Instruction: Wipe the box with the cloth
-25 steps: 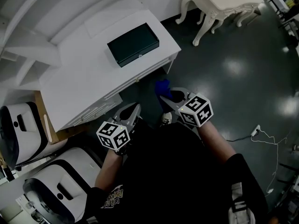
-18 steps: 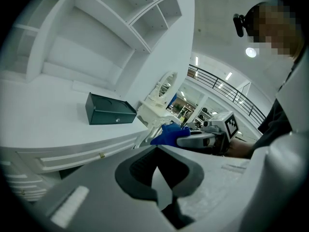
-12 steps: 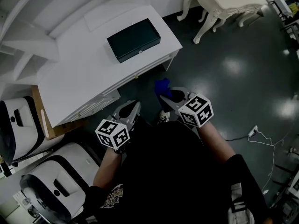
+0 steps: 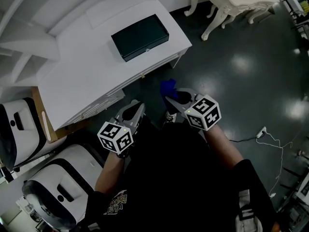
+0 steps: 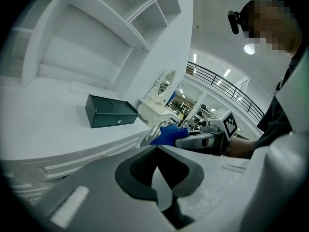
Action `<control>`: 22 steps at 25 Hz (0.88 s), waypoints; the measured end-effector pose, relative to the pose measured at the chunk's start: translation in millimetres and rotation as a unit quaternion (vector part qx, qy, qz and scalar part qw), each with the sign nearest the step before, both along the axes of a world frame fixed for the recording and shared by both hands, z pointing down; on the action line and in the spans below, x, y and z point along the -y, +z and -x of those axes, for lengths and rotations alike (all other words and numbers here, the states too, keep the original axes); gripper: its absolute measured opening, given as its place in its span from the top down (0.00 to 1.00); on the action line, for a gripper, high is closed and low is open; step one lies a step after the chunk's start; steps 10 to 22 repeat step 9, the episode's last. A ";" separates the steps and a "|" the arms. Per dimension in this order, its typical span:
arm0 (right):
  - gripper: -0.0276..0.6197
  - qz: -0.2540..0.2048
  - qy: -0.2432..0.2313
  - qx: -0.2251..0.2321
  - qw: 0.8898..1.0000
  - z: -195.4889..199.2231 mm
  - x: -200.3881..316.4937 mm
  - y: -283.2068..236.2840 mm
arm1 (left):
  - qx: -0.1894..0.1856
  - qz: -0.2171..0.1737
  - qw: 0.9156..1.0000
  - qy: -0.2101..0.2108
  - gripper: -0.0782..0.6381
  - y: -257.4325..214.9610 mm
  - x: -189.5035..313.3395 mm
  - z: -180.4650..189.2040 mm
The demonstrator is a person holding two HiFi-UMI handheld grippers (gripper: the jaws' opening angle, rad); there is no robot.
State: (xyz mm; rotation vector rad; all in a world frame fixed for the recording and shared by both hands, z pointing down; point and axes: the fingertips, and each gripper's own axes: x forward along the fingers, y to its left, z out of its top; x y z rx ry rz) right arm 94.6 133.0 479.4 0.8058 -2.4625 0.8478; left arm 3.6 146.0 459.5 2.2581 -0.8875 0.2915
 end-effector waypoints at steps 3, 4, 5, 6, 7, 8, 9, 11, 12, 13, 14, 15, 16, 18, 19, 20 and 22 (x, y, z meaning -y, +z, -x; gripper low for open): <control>0.82 0.002 -0.003 0.000 1.000 2.4 2.2 1.2 | -0.002 0.005 1.000 -0.001 0.89 1.5 1.6 0.6; 0.82 0.003 -0.004 0.000 1.000 3.2 2.5 1.6 | -0.003 0.006 1.000 -0.001 0.89 1.8 1.6 0.9; 0.82 0.003 -0.005 0.000 1.000 4.0 2.8 1.9 | -0.003 0.007 1.000 -0.001 0.89 2.0 1.5 1.0; 0.82 0.003 -0.007 0.000 1.000 4.6 3.4 2.1 | -0.004 0.008 1.000 -0.001 0.89 2.3 1.4 1.0; 0.82 0.003 -0.008 0.001 1.000 5.1 4.2 2.2 | -0.005 0.008 1.000 -0.001 0.89 2.7 1.4 0.9; 0.82 0.003 -0.009 0.001 1.000 5.6 5.1 2.5 | -0.006 0.009 1.000 -0.002 0.89 3.3 1.5 0.8; 0.82 0.003 -0.010 0.002 1.000 6.0 6.0 2.7 | -0.007 0.009 1.000 -0.003 0.89 3.8 1.6 0.6; 0.82 0.003 -0.010 0.002 1.000 6.0 6.0 2.7 | -0.007 0.009 1.000 -0.003 0.89 3.8 1.6 0.6; 0.82 0.003 -0.010 0.002 1.000 6.0 6.0 2.7 | -0.007 0.009 1.000 -0.003 0.89 3.8 1.6 0.6; 0.82 0.003 -0.010 0.002 1.000 6.0 6.0 2.7 | -0.007 0.009 1.000 -0.003 0.89 3.8 1.6 0.6; 0.82 0.003 -0.010 0.002 1.000 6.0 6.0 2.7 | -0.007 0.009 1.000 -0.003 0.89 3.8 1.6 0.6; 0.82 0.003 -0.010 0.002 1.000 6.0 6.0 2.7 | -0.007 0.009 1.000 -0.003 0.89 3.8 1.6 0.6; 0.82 0.003 -0.010 0.002 1.000 6.0 6.0 2.7 | -0.007 0.009 1.000 -0.003 0.89 3.8 1.6 0.6; 0.82 0.003 -0.010 0.002 1.000 6.0 6.0 2.7 | -0.007 0.009 1.000 -0.003 0.89 3.8 1.6 0.6; 0.82 0.003 -0.010 0.002 1.000 6.0 6.0 2.7 | -0.007 0.009 1.000 -0.003 0.89 3.8 1.6 0.6; 0.82 0.003 -0.010 0.002 1.000 6.0 6.0 2.7 | -0.007 0.009 1.000 -0.003 0.89 3.8 1.6 0.6; 0.82 0.003 -0.010 0.002 1.000 6.0 6.0 2.7 | -0.007 0.009 1.000 -0.003 0.89 3.8 1.6 0.6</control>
